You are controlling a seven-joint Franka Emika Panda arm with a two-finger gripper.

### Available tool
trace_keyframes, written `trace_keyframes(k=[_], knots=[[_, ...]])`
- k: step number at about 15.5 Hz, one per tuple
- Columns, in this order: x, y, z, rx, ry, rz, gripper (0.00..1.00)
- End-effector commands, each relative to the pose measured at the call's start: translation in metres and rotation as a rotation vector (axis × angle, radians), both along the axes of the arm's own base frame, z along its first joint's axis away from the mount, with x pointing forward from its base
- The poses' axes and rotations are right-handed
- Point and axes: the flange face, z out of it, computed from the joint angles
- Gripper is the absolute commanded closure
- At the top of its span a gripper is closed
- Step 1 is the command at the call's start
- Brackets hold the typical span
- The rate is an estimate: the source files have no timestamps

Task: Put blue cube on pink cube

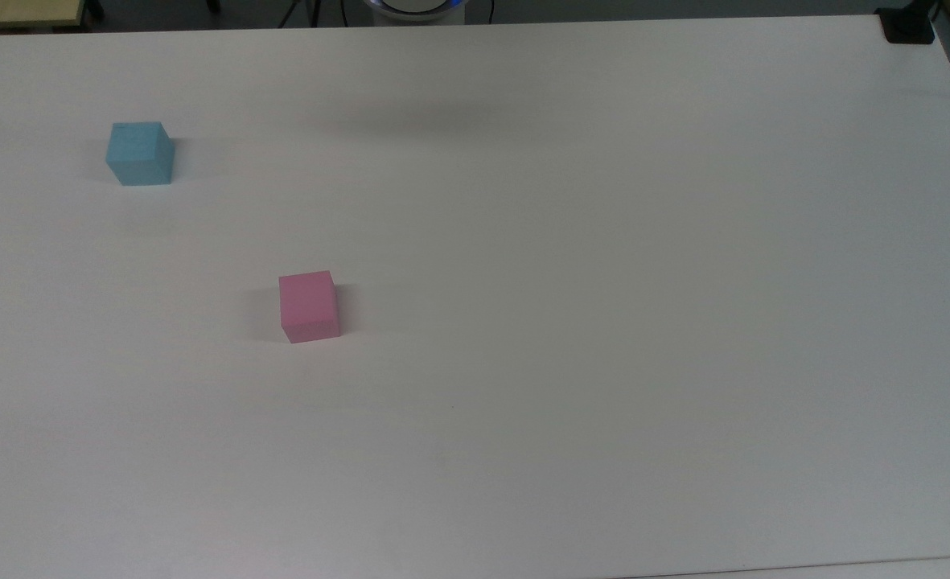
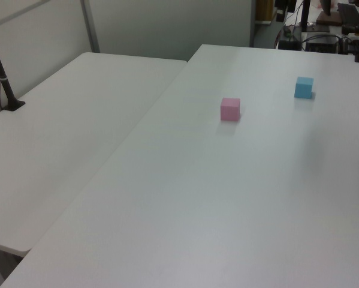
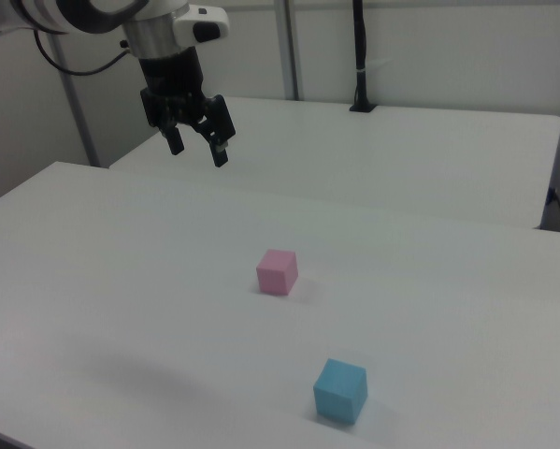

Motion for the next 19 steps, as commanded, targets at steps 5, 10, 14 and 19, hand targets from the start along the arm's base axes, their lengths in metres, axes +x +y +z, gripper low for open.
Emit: trace_keyframes(k=[5, 10, 14, 19], knots=[[-0.0066, 0.0041, -0.0018, -0.009, 0.030, 0.033, 0.00], [-0.0031, 0.0043, -0.0075, -0.010, 0.041, 0.040, 0.00], [-0.0036, 0.0044, -0.0066, -0.008, 0.039, 0.038, 0.00], [-0.0031, 0.0036, -0.0073, -0.009, 0.039, 0.040, 0.00]])
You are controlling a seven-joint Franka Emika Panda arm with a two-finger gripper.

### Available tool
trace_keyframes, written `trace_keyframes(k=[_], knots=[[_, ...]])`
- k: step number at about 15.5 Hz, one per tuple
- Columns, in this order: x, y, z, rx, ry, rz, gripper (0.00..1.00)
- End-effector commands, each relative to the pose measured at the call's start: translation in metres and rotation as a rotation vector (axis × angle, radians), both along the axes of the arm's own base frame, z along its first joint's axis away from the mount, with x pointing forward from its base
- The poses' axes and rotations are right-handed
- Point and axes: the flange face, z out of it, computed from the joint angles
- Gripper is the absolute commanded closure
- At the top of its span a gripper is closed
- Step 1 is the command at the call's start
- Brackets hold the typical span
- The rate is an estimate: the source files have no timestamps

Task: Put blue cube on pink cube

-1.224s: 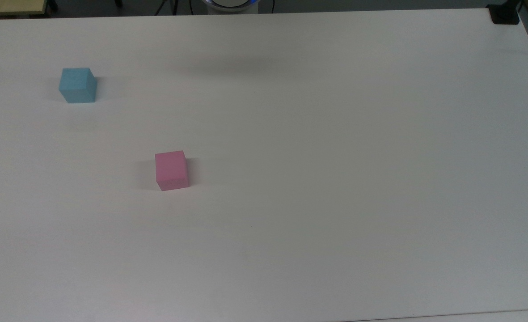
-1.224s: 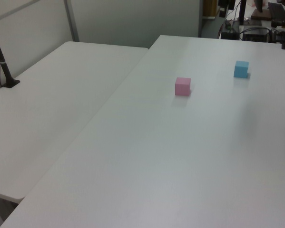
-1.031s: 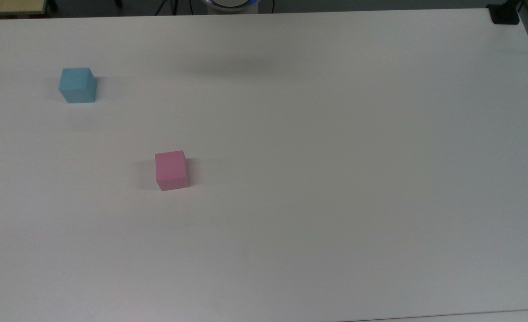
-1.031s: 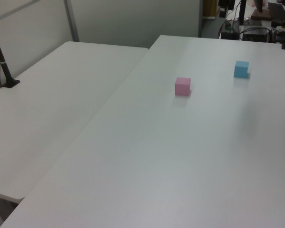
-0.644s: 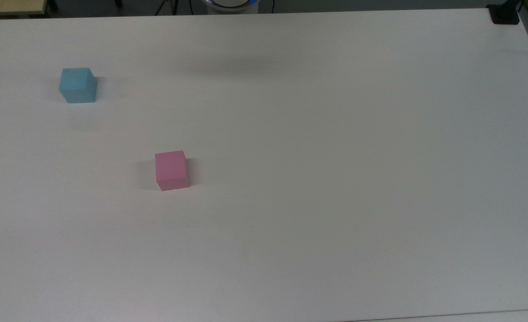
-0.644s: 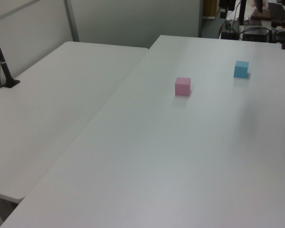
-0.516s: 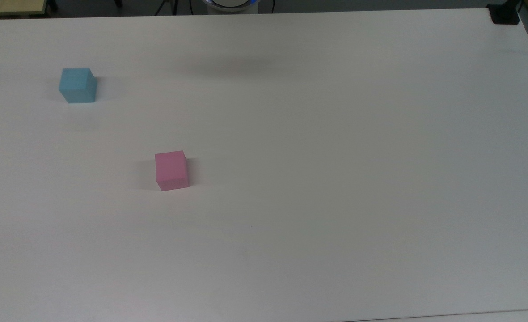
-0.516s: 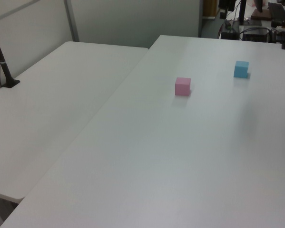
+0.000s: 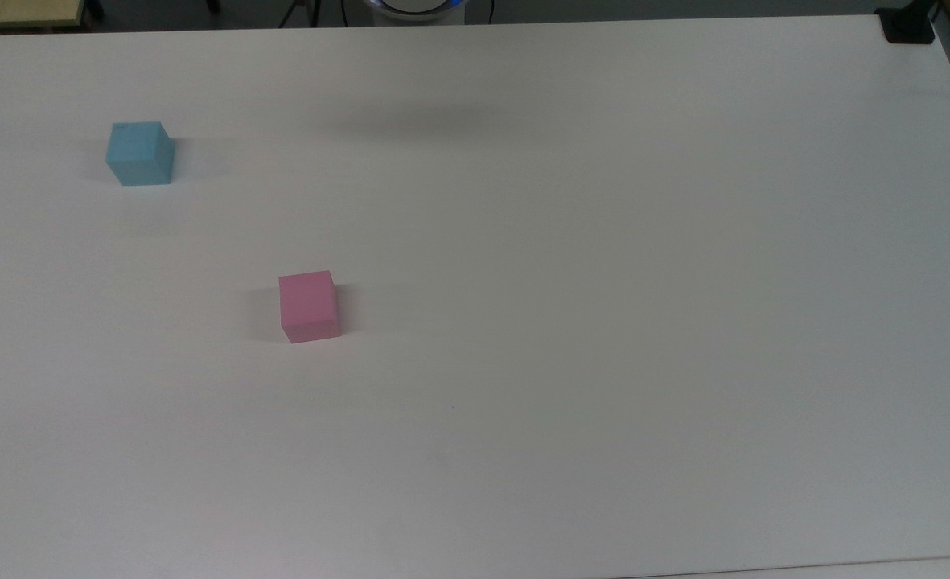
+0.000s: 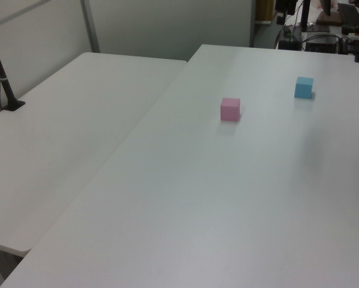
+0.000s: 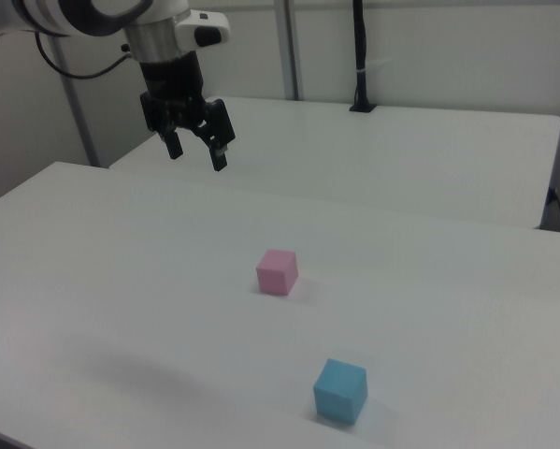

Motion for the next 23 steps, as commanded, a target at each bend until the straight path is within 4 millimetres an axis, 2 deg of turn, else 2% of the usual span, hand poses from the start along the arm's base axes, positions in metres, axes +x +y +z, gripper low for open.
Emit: trace_keyframes(k=[1, 8, 23], knots=[[-0.0040, 0.0027, -0.0010, -0.011, 0.017, 0.051, 0.00], [-0.0038, 0.0011, -0.0026, -0.017, 0.023, 0.144, 0.00], [-0.0058, 0.0016, -0.0071, -0.009, 0.051, 0.136, 0.00]])
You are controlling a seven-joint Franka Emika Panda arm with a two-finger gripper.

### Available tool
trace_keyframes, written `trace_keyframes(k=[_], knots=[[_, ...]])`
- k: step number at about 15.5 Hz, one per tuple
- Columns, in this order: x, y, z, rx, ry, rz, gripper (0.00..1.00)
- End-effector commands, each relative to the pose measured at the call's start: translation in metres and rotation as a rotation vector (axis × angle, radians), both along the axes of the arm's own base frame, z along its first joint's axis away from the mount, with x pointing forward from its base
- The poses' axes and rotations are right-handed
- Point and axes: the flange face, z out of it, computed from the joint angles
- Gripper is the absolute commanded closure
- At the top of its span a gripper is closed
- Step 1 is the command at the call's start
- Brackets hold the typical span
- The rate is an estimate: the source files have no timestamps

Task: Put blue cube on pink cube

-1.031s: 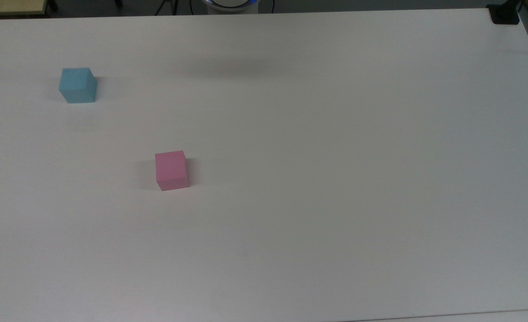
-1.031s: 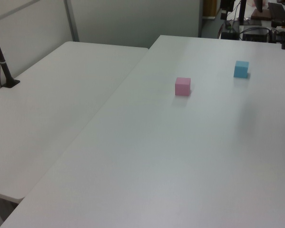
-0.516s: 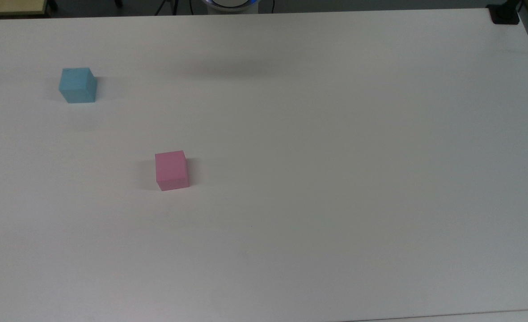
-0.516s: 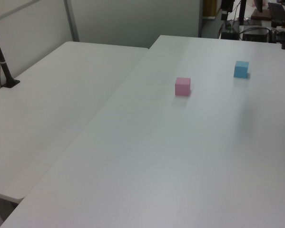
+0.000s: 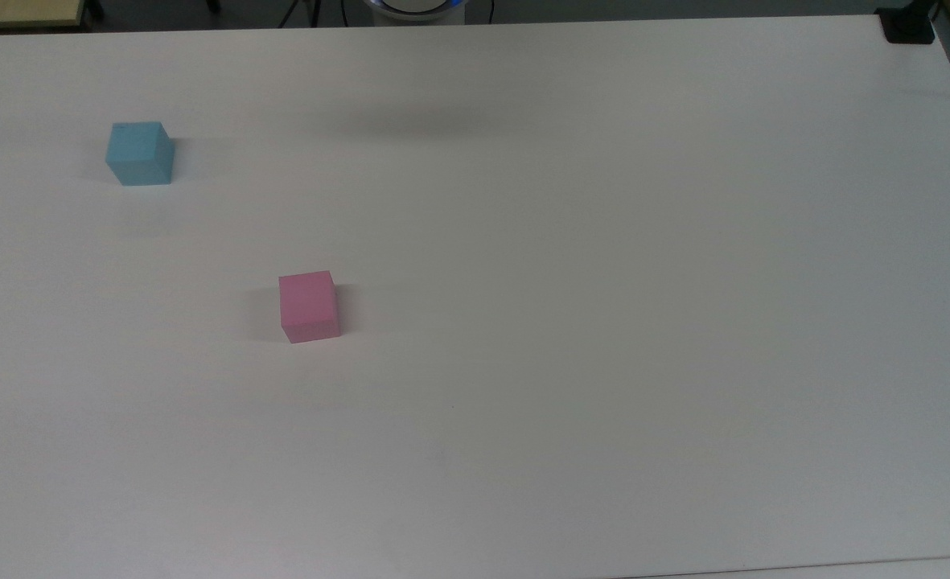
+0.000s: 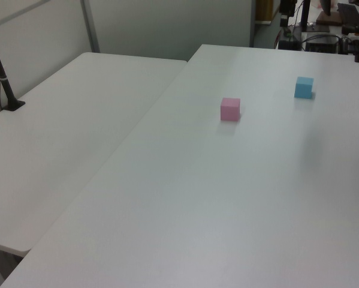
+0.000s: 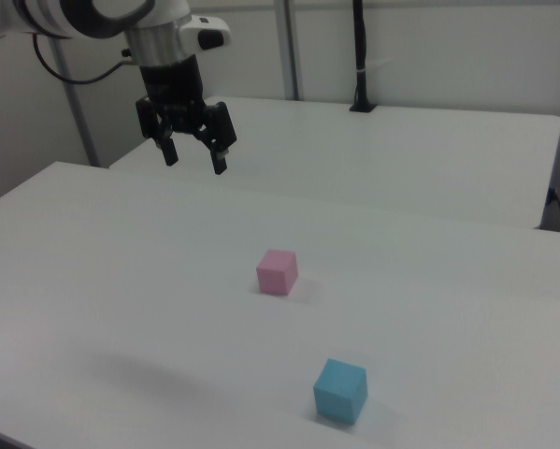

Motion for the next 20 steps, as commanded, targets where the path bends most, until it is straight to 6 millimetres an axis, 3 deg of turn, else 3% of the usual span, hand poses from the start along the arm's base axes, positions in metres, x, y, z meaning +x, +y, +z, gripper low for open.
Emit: trace_keyframes(k=[1, 17, 20], knots=[[-0.005, 0.001, -0.002, -0.006, 0.022, 0.015, 0.00], [-0.002, 0.002, -0.010, -0.005, 0.044, 0.023, 0.00], [-0.008, -0.014, -0.010, -0.007, 0.048, 0.009, 0.00]])
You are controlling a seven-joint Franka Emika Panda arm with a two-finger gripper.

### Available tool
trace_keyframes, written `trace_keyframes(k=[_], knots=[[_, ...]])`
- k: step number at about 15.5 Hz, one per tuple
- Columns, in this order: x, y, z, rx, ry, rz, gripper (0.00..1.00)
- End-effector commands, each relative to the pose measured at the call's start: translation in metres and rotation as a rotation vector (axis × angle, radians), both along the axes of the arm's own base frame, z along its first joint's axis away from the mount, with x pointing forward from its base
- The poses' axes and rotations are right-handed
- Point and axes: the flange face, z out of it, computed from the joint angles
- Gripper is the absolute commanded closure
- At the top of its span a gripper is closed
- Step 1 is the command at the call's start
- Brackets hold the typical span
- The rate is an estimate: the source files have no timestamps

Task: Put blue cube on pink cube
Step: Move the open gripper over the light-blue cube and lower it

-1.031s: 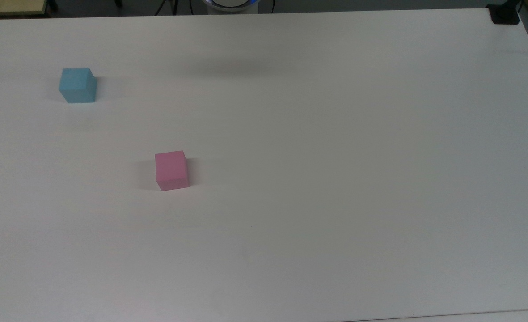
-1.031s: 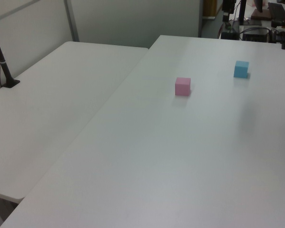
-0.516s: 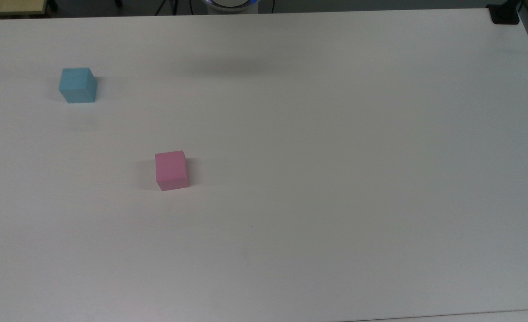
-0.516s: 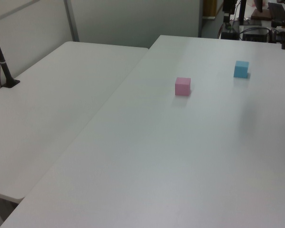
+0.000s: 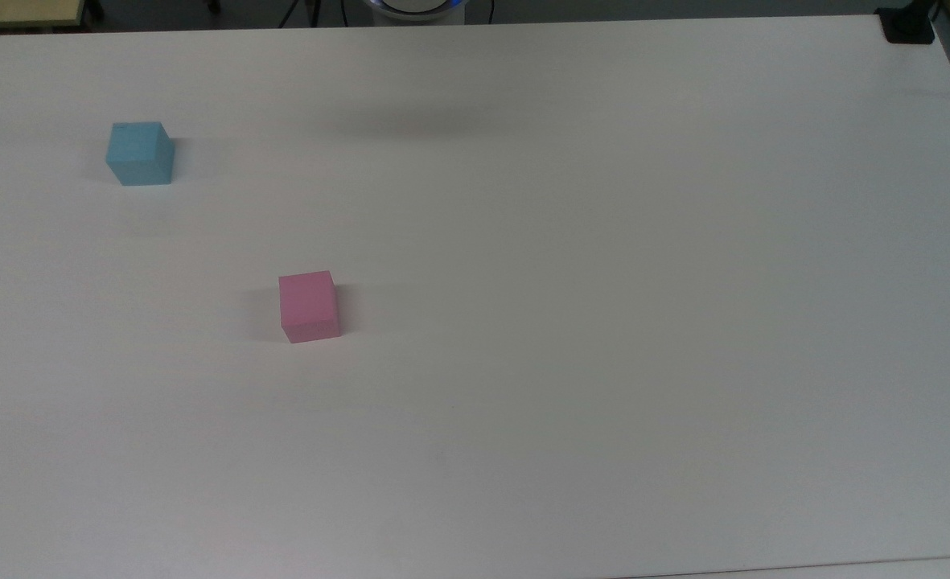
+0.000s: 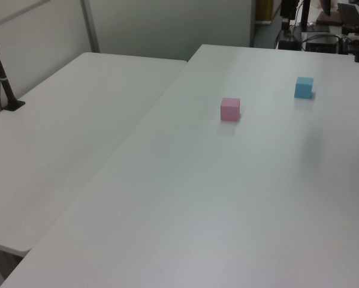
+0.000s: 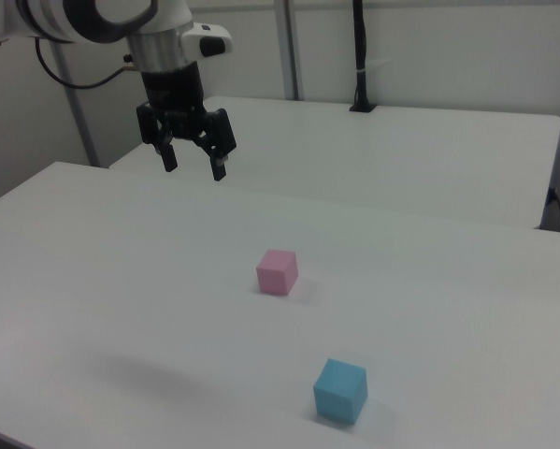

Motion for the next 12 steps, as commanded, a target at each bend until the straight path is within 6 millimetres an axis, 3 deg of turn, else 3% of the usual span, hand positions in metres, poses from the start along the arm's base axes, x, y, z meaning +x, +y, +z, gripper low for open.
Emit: trace_keyframes(k=[1, 5, 6, 8, 10, 12], knots=[[-0.010, -0.018, -0.004, -0.017, 0.029, 0.027, 0.00], [-0.027, -0.064, -0.025, -0.049, 0.114, 0.066, 0.00], [-0.035, -0.093, -0.035, -0.046, 0.134, 0.075, 0.00], [-0.045, -0.124, -0.047, -0.028, 0.162, 0.102, 0.00], [-0.052, -0.147, -0.065, -0.024, 0.159, 0.085, 0.00], [-0.057, -0.164, -0.099, -0.024, 0.147, 0.063, 0.00]])
